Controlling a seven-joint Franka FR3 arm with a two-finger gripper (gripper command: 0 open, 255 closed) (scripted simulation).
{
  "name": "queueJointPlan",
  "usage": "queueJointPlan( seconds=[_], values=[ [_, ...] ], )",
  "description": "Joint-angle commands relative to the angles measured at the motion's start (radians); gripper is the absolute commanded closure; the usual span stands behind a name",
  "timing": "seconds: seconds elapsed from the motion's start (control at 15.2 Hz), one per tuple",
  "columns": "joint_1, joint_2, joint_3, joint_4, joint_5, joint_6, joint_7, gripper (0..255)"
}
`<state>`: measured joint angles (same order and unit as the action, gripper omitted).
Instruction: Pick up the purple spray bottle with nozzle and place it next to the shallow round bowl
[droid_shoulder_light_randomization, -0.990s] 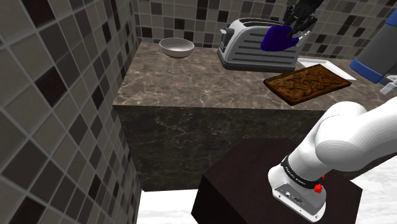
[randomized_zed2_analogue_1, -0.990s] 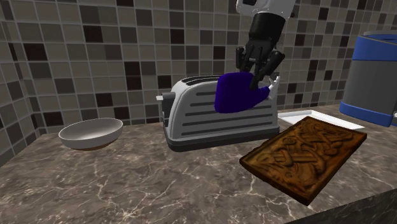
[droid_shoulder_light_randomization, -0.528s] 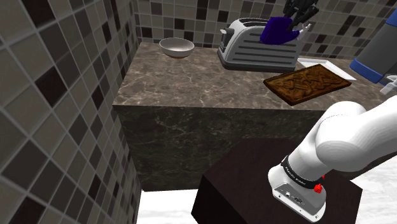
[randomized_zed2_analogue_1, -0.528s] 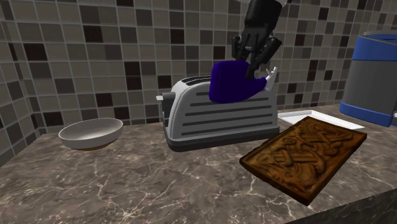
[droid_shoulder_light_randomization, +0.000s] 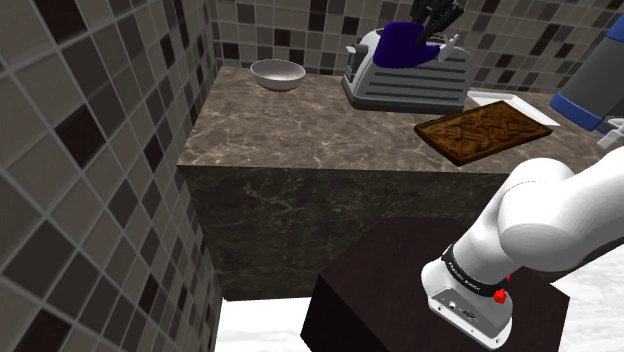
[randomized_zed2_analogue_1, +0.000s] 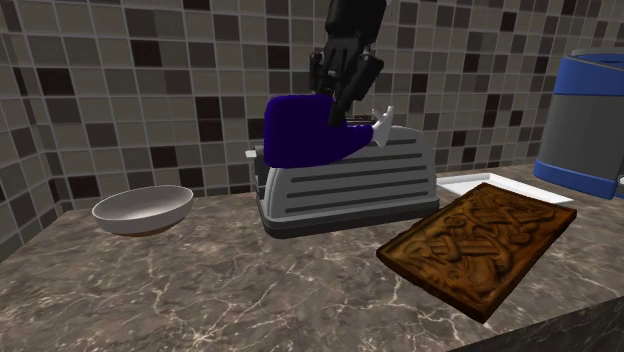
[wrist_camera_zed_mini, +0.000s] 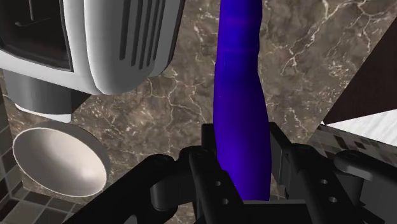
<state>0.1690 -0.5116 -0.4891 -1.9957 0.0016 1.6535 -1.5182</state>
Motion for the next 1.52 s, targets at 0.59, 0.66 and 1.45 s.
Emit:
queueJointPlan(
  seconds=[0.59,0.66,1.45],
  values=[
    [0.089,0.126,0.160,0.051,0.080,0.089,0.214,255],
    [0.097,0.143,0.172,0.064,0.087,0.096,0.232,255],
    [0.193,0.412,0.292,0.312,0.143,0.138,0.427,255]
  ],
)
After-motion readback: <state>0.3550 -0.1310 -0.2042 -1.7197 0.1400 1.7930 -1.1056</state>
